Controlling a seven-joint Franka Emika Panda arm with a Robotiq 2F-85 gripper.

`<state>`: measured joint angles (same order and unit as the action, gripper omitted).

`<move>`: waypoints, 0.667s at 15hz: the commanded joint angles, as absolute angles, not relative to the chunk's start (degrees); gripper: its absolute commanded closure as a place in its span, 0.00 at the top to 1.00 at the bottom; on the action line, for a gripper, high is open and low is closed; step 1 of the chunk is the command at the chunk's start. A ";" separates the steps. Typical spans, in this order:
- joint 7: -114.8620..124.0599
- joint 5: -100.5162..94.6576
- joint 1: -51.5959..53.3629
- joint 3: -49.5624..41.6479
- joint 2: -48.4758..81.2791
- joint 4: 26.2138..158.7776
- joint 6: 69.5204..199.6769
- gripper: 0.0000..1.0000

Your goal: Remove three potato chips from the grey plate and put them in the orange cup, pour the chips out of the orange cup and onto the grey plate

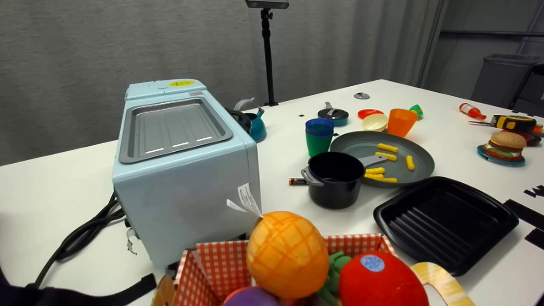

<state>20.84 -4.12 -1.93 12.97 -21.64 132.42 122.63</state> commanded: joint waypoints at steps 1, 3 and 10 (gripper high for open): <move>21.27 -4.70 -0.58 11.75 -21.51 132.34 122.51 1.00; 19.79 -4.66 -0.51 11.22 -20.71 132.18 122.84 1.00; 15.88 -5.45 -1.47 8.12 -15.59 131.50 124.15 1.00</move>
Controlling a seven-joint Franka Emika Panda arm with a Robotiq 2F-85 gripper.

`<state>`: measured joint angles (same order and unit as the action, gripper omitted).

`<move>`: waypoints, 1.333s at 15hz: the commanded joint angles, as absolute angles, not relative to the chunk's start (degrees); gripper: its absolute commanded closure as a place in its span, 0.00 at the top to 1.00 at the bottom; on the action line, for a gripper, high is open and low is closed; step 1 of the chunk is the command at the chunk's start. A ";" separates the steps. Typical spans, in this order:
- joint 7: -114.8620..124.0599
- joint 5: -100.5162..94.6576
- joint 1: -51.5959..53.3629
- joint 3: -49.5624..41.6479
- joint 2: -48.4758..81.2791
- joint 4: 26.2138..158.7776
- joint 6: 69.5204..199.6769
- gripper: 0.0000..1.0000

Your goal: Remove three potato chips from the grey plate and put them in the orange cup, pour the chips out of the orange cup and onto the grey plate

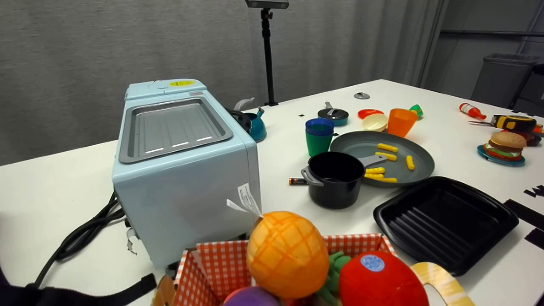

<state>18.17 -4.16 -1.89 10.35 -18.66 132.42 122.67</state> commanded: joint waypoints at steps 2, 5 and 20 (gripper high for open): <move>15.06 -6.49 -1.90 6.96 -13.32 131.62 125.58 1.00; 12.41 -6.29 -1.77 4.77 -8.62 131.34 128.23 1.00; 9.20 -6.47 -0.98 1.46 3.82 127.49 133.58 1.00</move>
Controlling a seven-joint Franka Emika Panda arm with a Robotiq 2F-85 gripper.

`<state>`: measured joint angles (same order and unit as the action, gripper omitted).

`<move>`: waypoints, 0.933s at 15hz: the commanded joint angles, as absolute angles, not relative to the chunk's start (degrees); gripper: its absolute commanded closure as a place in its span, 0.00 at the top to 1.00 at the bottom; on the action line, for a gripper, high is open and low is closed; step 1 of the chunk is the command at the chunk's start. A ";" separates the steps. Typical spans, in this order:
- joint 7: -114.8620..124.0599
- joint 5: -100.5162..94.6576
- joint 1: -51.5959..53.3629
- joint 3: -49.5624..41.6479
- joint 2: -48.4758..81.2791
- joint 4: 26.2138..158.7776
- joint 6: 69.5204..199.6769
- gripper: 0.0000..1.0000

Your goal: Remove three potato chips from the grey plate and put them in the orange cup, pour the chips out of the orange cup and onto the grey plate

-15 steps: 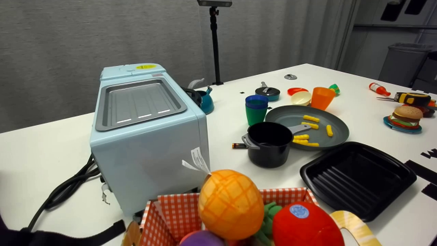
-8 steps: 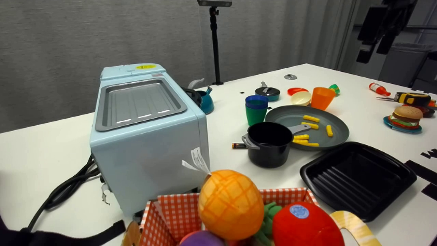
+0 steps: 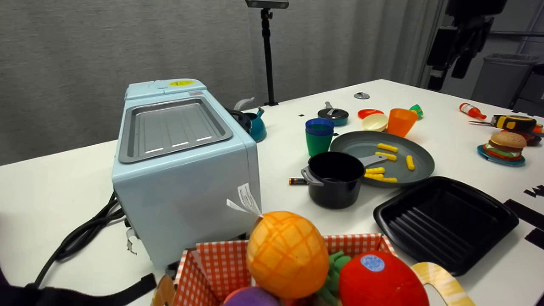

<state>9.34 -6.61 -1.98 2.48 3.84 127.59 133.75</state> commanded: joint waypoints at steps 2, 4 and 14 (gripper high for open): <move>9.20 -6.48 -0.98 1.46 3.82 127.43 133.58 1.00; 9.20 -6.48 -0.98 1.46 3.82 127.40 133.57 1.00; 0.95 -6.89 -0.45 1.73 12.77 125.39 135.50 1.00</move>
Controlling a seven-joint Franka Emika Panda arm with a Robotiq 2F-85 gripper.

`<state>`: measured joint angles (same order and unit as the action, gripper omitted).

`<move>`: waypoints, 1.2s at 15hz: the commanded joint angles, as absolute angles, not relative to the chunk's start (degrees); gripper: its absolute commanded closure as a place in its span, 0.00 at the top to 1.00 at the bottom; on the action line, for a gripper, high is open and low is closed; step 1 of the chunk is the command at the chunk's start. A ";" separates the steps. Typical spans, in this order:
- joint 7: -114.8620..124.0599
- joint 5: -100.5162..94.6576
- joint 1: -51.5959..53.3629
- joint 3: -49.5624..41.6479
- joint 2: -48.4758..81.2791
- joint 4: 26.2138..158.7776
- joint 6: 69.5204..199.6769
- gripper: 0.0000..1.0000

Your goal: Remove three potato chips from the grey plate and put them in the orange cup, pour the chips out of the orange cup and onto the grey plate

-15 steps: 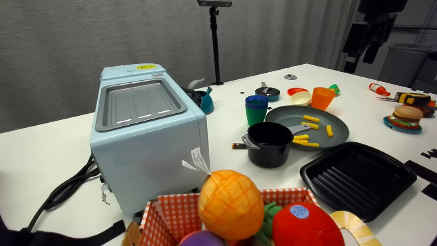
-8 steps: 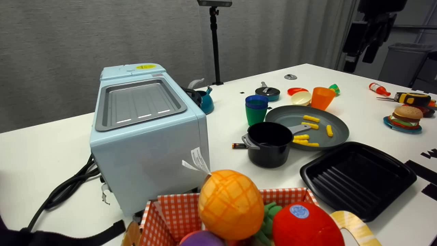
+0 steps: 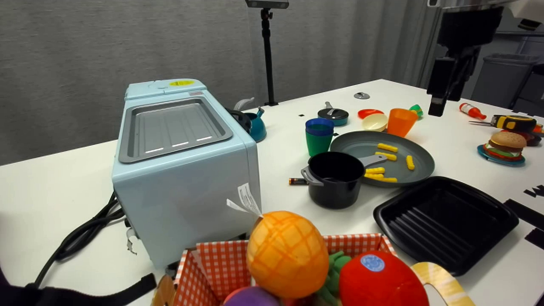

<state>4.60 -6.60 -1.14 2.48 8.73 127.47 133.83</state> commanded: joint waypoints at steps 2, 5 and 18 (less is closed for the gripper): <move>-1.71 -6.89 -0.60 1.75 15.49 124.20 136.33 1.00; -7.33 -6.85 -1.03 2.03 19.75 121.84 137.18 1.00; -25.33 -7.80 -1.35 4.89 33.83 109.07 136.03 1.00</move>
